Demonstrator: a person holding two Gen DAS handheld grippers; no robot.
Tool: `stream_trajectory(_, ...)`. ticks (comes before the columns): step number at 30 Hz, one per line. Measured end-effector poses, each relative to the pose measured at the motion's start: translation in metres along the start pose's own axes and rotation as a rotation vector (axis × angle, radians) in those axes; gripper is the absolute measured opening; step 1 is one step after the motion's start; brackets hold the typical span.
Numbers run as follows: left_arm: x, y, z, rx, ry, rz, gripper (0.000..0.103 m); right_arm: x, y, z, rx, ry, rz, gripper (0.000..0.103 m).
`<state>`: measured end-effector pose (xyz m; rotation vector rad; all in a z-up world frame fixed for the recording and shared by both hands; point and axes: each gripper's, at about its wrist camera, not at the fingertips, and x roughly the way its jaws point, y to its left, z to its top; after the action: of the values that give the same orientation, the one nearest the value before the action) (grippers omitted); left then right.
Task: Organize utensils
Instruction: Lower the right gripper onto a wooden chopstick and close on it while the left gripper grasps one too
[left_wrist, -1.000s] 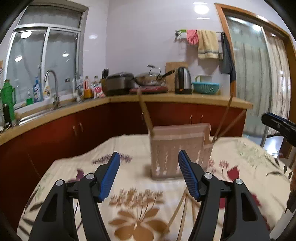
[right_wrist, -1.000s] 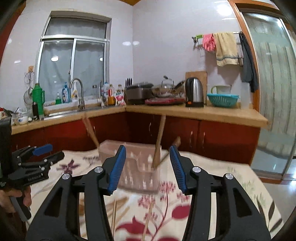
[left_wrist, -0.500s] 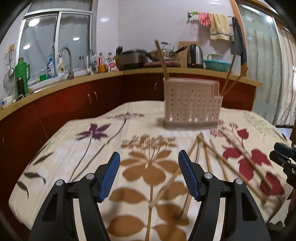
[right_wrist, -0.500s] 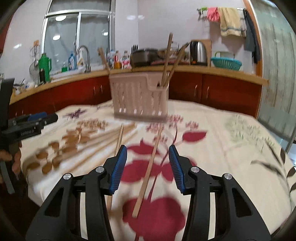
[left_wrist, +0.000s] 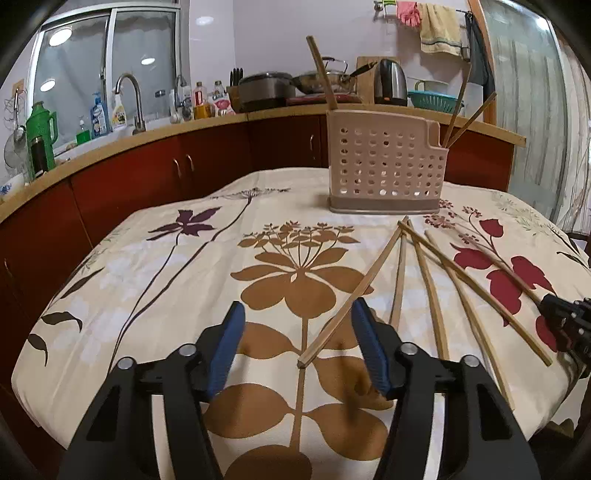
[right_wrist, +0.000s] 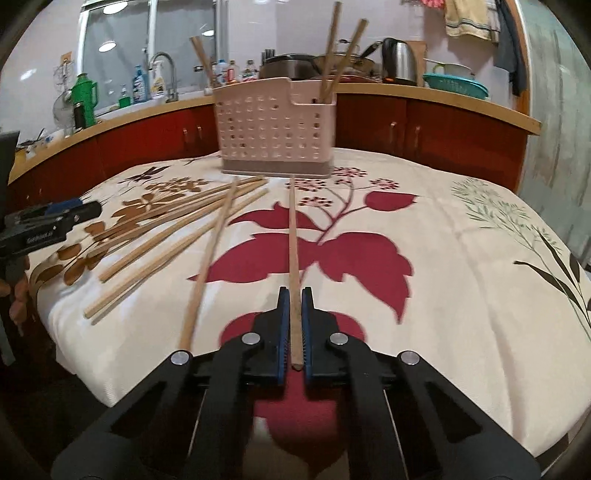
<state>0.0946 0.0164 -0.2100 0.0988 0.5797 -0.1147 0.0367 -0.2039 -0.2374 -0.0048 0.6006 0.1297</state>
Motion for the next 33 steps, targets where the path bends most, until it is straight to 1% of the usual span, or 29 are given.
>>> stream_trajectory(1,0.002,0.001,0.0,0.0,0.011,-0.005,0.052,0.0,-0.002,0.0,0.005,0.0,-0.005,0.007)
stream_trajectory(4,0.009,0.001,-0.002,0.009,0.047,-0.017,0.045,0.001,-0.004,0.0,0.008,0.001,-0.008,0.007)
stream_trajectory(9,0.018,-0.001,-0.009,0.019,0.099,-0.04,0.042,0.001,-0.005,0.001,0.006,0.0,-0.005,0.007)
stream_trajectory(11,0.022,-0.002,-0.012,0.021,0.126,-0.054,0.037,0.001,-0.006,0.001,0.006,-0.001,-0.005,0.007)
stream_trajectory(12,0.021,-0.003,-0.013,0.023,0.118,-0.054,0.034,0.001,-0.005,0.001,0.006,-0.001,-0.004,0.007)
stream_trajectory(14,0.022,-0.006,-0.013,0.042,0.115,-0.06,0.025,0.001,-0.004,0.001,0.006,-0.001,-0.005,0.007)
stream_trajectory(15,0.022,-0.009,-0.014,0.062,0.112,-0.05,0.019,0.001,-0.005,0.001,0.006,-0.001,-0.006,0.007)
stream_trajectory(18,0.02,-0.013,-0.016,0.081,0.102,-0.053,0.013,0.001,-0.005,0.001,0.006,0.0,-0.005,0.007)
stream_trajectory(22,0.013,-0.016,-0.016,0.101,0.08,-0.044,0.01,0.0,-0.005,0.002,0.007,-0.003,-0.004,0.007)
stream_trajectory(25,0.002,-0.016,-0.013,0.117,0.04,-0.032,0.007,-0.003,-0.004,0.004,0.004,-0.013,-0.004,0.007)
stream_trajectory(29,-0.012,-0.012,-0.005,0.107,-0.009,-0.019,0.007,-0.01,-0.001,0.012,0.001,-0.036,-0.002,0.007)
stream_trajectory(33,-0.029,-0.009,0.006,0.1,-0.065,-0.008,0.007,-0.024,0.0,0.024,0.002,-0.077,-0.004,0.007)
